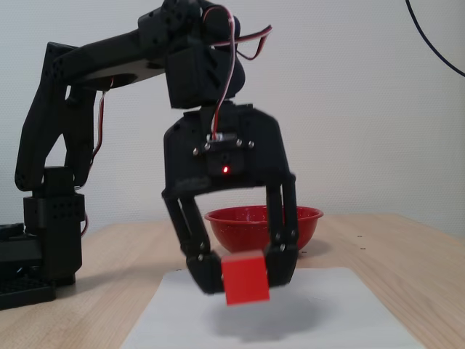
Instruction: Grasp the red cube and put it in the red bowl.
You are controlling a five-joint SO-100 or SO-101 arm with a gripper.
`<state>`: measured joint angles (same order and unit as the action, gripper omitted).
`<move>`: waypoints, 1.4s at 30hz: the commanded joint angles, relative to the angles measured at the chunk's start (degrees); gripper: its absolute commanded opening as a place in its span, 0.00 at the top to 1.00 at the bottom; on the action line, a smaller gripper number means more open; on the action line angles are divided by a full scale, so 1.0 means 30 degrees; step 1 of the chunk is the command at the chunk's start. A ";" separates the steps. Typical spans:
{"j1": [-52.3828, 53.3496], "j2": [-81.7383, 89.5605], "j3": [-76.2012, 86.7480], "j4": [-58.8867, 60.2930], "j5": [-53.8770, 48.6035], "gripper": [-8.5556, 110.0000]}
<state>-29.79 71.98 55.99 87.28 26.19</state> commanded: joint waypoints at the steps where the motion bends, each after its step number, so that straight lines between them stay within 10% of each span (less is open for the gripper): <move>1: 0.0645 0.3135 -0.2871 0.0469 -0.0469 0.93; 42: 1.6699 0.7910 -0.6914 0.6152 -0.7178 0.93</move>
<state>18.98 87.10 41.04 104.50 5.71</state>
